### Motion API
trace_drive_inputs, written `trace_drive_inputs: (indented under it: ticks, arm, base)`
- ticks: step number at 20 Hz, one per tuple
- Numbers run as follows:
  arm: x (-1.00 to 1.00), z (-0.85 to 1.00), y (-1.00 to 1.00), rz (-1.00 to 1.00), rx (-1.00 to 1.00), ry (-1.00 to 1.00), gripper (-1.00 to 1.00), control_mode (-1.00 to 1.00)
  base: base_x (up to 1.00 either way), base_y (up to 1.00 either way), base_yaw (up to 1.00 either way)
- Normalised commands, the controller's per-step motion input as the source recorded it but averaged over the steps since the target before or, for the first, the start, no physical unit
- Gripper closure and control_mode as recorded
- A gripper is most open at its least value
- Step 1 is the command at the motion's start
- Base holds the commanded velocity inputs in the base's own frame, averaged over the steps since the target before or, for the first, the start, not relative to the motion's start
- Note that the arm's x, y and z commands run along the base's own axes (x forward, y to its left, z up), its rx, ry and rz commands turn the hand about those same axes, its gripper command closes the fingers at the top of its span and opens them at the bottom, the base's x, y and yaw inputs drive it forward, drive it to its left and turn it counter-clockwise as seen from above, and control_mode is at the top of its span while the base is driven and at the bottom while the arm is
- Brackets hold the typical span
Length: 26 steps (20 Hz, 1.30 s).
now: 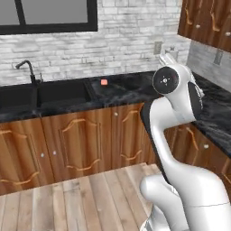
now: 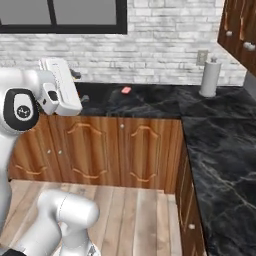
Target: Move the cup from next to the sink to the open cabinet. Then, move the bowl with the fish to the fridge to clear the area for faucet cleaning.
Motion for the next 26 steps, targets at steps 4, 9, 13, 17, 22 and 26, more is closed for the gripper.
trace_drive_inputs:
  ticks: [4, 9, 13, 17, 22, 26]
  arm:
    - [0.0, 0.0, 0.0, 0.0, 0.0, 0.0, -1.0, 1.0]
    - [0.0, 0.0, 0.0, 0.0, 0.0, 0.0, -1.0, 1.0]
    - [0.0, 0.0, 0.0, 0.0, 0.0, 0.0, -1.0, 1.0]
    - [0.0, 0.0, 0.0, 0.0, 0.0, 0.0, -1.0, 1.0]
    - [0.0, 0.0, 0.0, 0.0, 0.0, 0.0, -1.0, 1.0]
    - [0.0, 0.0, 0.0, 0.0, 0.0, 0.0, -1.0, 1.0]
  base:
    - [1.0, 0.7, 0.0]
    - [1.0, 1.0, 0.0]
    - [0.76, 1.0, -0.03]
    - [0.09, 1.0, -0.08]
    - [0.8, 0.42, 0.09]
    - [0.03, 0.28, 0.89]
